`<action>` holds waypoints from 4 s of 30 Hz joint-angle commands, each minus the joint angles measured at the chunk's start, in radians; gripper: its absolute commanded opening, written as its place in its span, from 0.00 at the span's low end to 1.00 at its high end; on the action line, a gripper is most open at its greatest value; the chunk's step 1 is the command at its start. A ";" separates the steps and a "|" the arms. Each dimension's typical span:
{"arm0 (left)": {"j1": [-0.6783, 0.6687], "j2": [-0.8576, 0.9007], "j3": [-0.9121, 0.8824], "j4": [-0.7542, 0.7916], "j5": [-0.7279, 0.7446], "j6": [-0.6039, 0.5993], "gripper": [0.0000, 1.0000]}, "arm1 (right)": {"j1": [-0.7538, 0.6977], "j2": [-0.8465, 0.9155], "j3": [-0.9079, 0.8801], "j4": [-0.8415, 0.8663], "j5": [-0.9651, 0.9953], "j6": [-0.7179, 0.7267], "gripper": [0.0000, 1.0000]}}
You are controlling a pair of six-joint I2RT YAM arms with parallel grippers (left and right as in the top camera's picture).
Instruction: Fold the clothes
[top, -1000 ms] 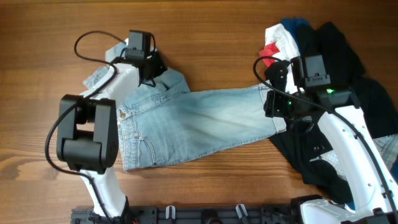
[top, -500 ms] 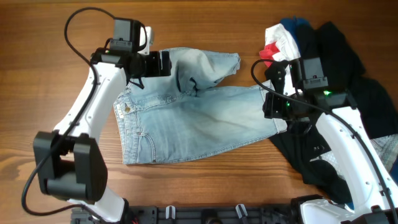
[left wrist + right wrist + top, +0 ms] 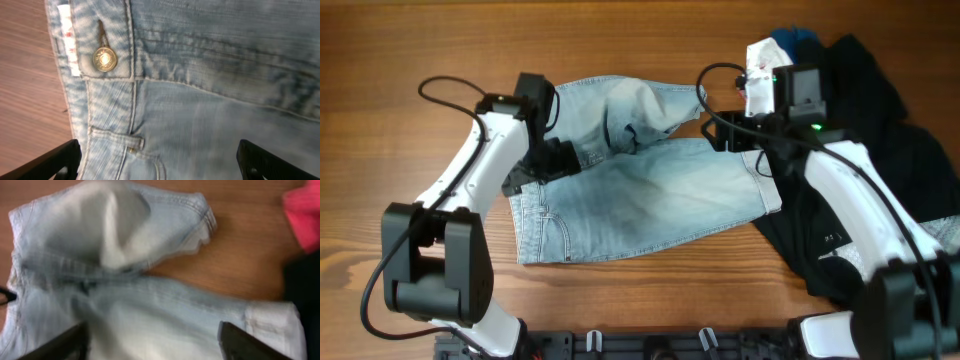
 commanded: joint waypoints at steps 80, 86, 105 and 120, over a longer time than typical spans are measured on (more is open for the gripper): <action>0.195 -0.362 -0.265 0.302 0.242 0.097 0.92 | -0.082 0.192 0.201 -0.539 0.363 0.135 0.04; 0.194 -0.359 -0.265 0.192 0.243 0.097 1.00 | -0.190 0.343 0.201 -0.469 0.410 0.133 0.04; 0.194 -0.359 -0.265 0.126 0.243 0.097 1.00 | -0.806 0.346 0.204 -0.231 0.229 0.236 0.06; 0.312 -0.359 -0.267 0.020 0.178 -0.028 1.00 | -0.359 0.000 0.275 -0.494 0.033 -0.025 0.64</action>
